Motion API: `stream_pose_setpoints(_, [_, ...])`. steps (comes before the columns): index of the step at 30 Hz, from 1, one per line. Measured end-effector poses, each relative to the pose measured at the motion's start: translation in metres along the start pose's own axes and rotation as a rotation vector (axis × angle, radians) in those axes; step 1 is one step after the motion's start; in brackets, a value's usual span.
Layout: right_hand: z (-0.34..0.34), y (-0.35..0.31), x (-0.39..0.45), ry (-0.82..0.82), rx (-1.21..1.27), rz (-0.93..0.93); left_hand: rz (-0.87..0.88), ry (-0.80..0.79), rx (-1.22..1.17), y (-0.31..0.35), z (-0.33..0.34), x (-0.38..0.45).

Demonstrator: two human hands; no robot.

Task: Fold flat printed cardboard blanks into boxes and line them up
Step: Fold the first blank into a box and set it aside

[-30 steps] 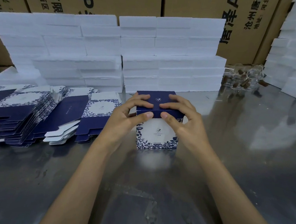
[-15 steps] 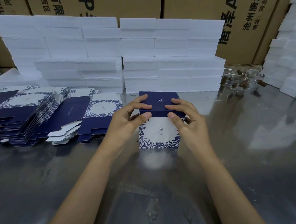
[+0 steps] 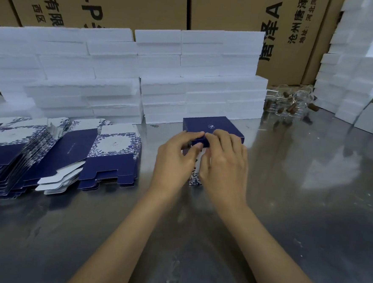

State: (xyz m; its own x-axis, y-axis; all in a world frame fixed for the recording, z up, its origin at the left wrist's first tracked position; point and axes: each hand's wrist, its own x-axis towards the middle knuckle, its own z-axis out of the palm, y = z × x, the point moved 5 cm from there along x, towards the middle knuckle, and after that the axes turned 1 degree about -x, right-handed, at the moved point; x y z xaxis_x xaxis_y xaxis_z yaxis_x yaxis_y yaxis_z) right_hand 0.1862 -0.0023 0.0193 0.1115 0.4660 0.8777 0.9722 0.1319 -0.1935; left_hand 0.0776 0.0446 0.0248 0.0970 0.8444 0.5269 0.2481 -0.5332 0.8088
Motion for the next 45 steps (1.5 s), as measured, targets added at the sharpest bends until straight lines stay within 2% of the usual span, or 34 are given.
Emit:
stream_pose_setpoints(4, [0.019,0.055,0.006,-0.140,-0.202,0.064,-0.048,-0.101,0.013,0.003,0.057,0.040])
stream_pose_setpoints(7, [0.038,0.113,0.017,-0.240,-0.252,0.157,-0.017,-0.174,0.032,0.001,0.114,0.069])
stream_pose_setpoints(10, [0.059,0.164,0.033,-0.251,-0.286,0.220,0.002,-0.219,0.051,-0.005,0.166,0.098])
stream_pose_setpoints(14, [0.097,0.211,0.051,-0.273,-0.297,0.254,0.019,-0.198,0.032,-0.022,0.212,0.136])
stream_pose_setpoints(18, [0.135,0.240,0.072,-0.270,-0.315,0.278,-0.002,-0.173,0.023,-0.034,0.240,0.175])
stream_pose_setpoints(24, [0.171,0.267,0.094,-0.267,-0.356,0.307,-0.022,-0.216,0.074,-0.048,0.269,0.219])
stream_pose_setpoints(29, [0.181,0.275,0.096,-0.279,-0.377,0.329,-0.042,-0.242,0.069,-0.054,0.279,0.229])
stream_pose_setpoints(33, [0.181,0.276,0.095,-0.323,-0.369,0.382,-0.021,-0.317,0.171,-0.056,0.279,0.201])
stream_pose_setpoints(36, [0.176,0.278,0.091,-0.360,-0.319,0.491,-0.113,-0.324,0.083,-0.077,0.259,0.163])
stream_pose_setpoints(39, [0.172,0.276,0.080,-0.442,-0.243,0.578,-0.235,-0.342,0.113,-0.102,0.229,0.135])
stream_pose_setpoints(45, [0.153,0.244,0.046,-0.637,-0.065,0.661,-0.335,-0.362,0.129,-0.095,0.182,0.099])
